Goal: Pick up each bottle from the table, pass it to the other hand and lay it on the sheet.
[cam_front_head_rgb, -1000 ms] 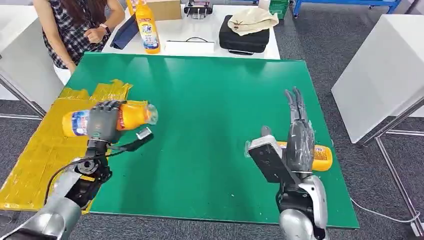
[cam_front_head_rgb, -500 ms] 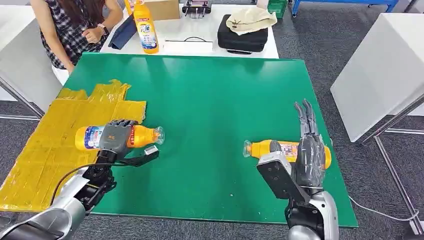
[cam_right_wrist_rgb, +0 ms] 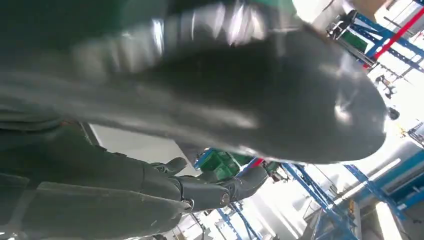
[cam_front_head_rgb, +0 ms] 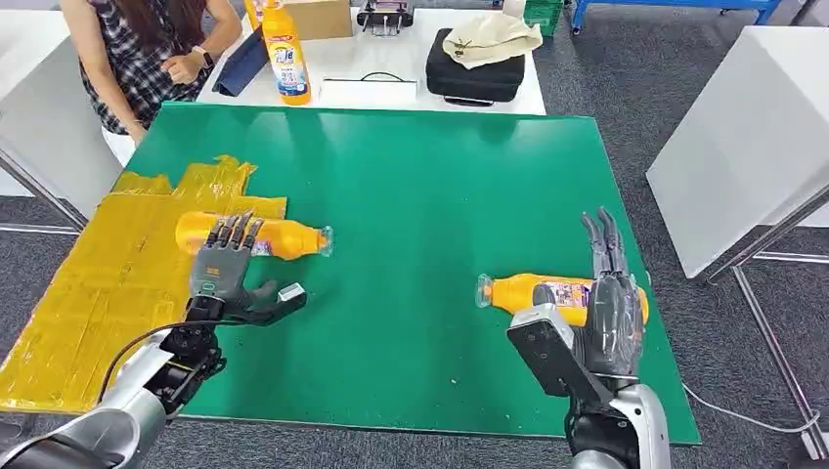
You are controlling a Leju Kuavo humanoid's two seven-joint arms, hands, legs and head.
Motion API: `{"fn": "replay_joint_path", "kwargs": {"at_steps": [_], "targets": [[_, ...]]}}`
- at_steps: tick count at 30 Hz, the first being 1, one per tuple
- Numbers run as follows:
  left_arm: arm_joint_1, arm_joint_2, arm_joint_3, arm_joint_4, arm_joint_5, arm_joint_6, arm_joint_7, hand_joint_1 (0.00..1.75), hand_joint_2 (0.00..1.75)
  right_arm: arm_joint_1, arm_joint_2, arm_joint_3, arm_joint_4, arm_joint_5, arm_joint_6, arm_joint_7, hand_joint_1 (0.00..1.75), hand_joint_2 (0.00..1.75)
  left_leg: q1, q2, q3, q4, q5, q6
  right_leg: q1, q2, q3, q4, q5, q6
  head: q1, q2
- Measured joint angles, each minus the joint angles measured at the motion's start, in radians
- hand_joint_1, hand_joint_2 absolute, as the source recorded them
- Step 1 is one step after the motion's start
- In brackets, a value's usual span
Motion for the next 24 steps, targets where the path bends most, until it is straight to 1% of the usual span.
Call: {"fn": "replay_joint_path", "kwargs": {"at_steps": [2, 3, 5, 7, 8, 9, 10, 11, 12, 13, 14, 15, 16, 17, 21, 24], "targets": [[0.000, 0.005, -0.001, 0.000, 0.000, 0.022, 0.052, 0.00, 0.00, 0.003, 0.000, -0.009, -0.002, 0.018, 0.012, 0.000, 0.00, 0.00, 0.000, 0.000, 0.000, 0.000, 0.000, 0.000, 0.000, 0.000, 0.000, 0.000, 0.000, 0.000, 0.000, 0.000], [0.000, 0.007, 0.000, -0.001, 0.000, 0.041, 0.068, 0.00, 0.00, 0.008, 0.000, -0.016, -0.005, 0.027, 0.018, 0.000, 0.00, 1.75, 0.000, 0.000, 0.000, 0.000, 0.000, 0.000, 0.000, 0.000, 0.000, 0.000, 0.000, 0.000, 0.000, 0.000], [0.006, 0.013, 0.015, -0.010, 0.026, 0.095, 0.057, 0.00, 0.00, 0.023, -0.001, -0.033, -0.017, 0.052, 0.024, 0.001, 0.00, 1.75, 0.000, 0.000, 0.000, 0.000, 0.000, 0.000, 0.000, 0.000, 0.000, 0.000, 0.000, 0.000, 0.000, 0.000], [0.020, 0.016, 0.064, -0.050, 0.104, 0.124, -0.026, 0.00, 0.00, 0.050, -0.006, -0.056, -0.038, 0.069, 0.031, -0.003, 0.00, 1.75, 0.000, -0.001, 0.000, 0.000, 0.000, 0.000, 0.000, 0.000, 0.000, 0.000, 0.000, 0.000, 0.000, 0.000], [0.028, 0.017, 0.093, -0.070, 0.165, 0.124, -0.095, 0.00, 0.00, 0.063, -0.008, -0.069, -0.047, 0.080, 0.037, -0.005, 0.00, 1.75, 0.000, 0.000, 0.000, 0.000, 0.000, 0.000, 0.000, 0.000, 0.000, 0.000, 0.000, 0.000, 0.000, 0.000], [0.056, 0.015, 0.134, -0.123, 0.269, 0.121, -0.210, 0.00, 0.00, 0.085, -0.010, -0.084, -0.064, 0.101, 0.057, -0.006, 0.00, 1.75, 0.000, 0.000, 0.000, 0.000, 0.000, 0.000, 0.000, 0.000, -0.001, 0.000, 0.000, 0.000, 0.000, 0.000], [0.091, 0.009, 0.191, -0.203, 0.411, 0.089, -0.359, 0.00, 0.00, 0.114, -0.010, -0.101, -0.085, 0.126, 0.081, -0.004, 0.00, 1.75, 0.000, 0.001, 0.000, 0.000, -0.001, 0.000, 0.000, 0.001, -0.002, 0.000, 0.000, 0.000, -0.001, 0.000], [0.132, -0.007, 0.265, -0.312, 0.628, 0.012, -0.528, 0.00, 0.00, 0.149, -0.011, -0.127, -0.111, 0.162, 0.116, 0.002, 0.00, 1.75, 0.000, 0.001, -0.001, 0.000, -0.001, 0.000, 0.000, 0.001, -0.003, 0.000, 0.000, 0.000, 0.001, 0.000], [0.167, -0.022, 0.328, -0.418, 0.882, -0.115, -0.648, 0.00, 0.00, 0.174, -0.010, -0.155, -0.130, 0.196, 0.154, 0.003, 0.00, 1.75, -0.001, 0.001, -0.002, 0.000, -0.001, 0.000, -0.001, 0.001, -0.003, 0.000, 0.000, 0.000, 0.000, 0.000], [0.198, -0.036, 0.374, -0.512, 1.100, -0.248, -0.694, 0.00, 0.00, 0.195, -0.009, -0.178, -0.144, 0.215, 0.177, 0.002, 0.00, 1.75, -0.001, 0.001, -0.002, 0.000, -0.004, 0.000, -0.001, 0.002, -0.004, -0.001, 0.000, 0.000, 0.000, 0.000], [0.227, -0.048, 0.413, -0.596, 1.291, -0.369, -0.684, 0.00, 0.00, 0.219, -0.003, -0.214, -0.161, 0.252, 0.202, 0.000, 0.00, 1.75, -0.001, 0.002, -0.002, 0.000, -0.004, 0.000, -0.001, 0.002, -0.004, -0.001, -0.001, 0.000, 0.000, 0.000], [0.251, -0.060, 0.441, -0.668, 1.438, -0.466, -0.647, 0.00, 0.00, 0.240, 0.005, -0.251, -0.170, 0.291, 0.218, -0.011, 0.00, 1.75, -0.001, 0.002, -0.002, 0.000, -0.004, 0.000, -0.001, 0.002, -0.004, -0.001, -0.001, 0.000, 0.000, 0.000], [0.278, -0.069, 0.460, -0.731, 1.554, -0.534, -0.620, 0.00, 0.00, 0.257, 0.017, -0.302, -0.172, 0.330, 0.227, -0.036, 0.00, 1.75, -0.001, 0.001, -0.002, 0.000, -0.005, 0.000, -0.001, 0.002, -0.003, -0.001, -0.002, 0.002, 0.000, 0.000], [0.298, -0.072, 0.465, -0.771, 1.600, -0.570, -0.611, 0.00, 0.00, 0.268, 0.029, -0.344, -0.172, 0.348, 0.229, -0.059, 0.00, 1.75, -0.001, 0.001, -0.002, 0.000, -0.005, 0.000, -0.001, 0.002, -0.003, -0.001, -0.003, 0.002, 0.000, 0.000], [0.347, -0.078, 0.468, -0.837, 1.533, -0.623, -0.616, 0.00, 0.00, 0.273, 0.074, -0.494, -0.155, 0.411, 0.229, -0.160, 0.00, 1.75, -0.001, 0.000, -0.001, 0.000, -0.005, 0.000, -0.001, 0.001, -0.001, -0.001, -0.003, 0.002, 0.000, 0.000], [0.362, -0.082, 0.460, -0.838, 1.533, -0.631, -0.630, 0.00, 0.00, 0.267, 0.100, -0.575, -0.116, 0.444, 0.227, -0.182, 0.00, 1.75, 0.000, 0.000, -0.001, 0.000, -0.004, 0.000, 0.000, 0.001, -0.001, -0.001, -0.002, 0.002, 0.000, 0.000]]}}
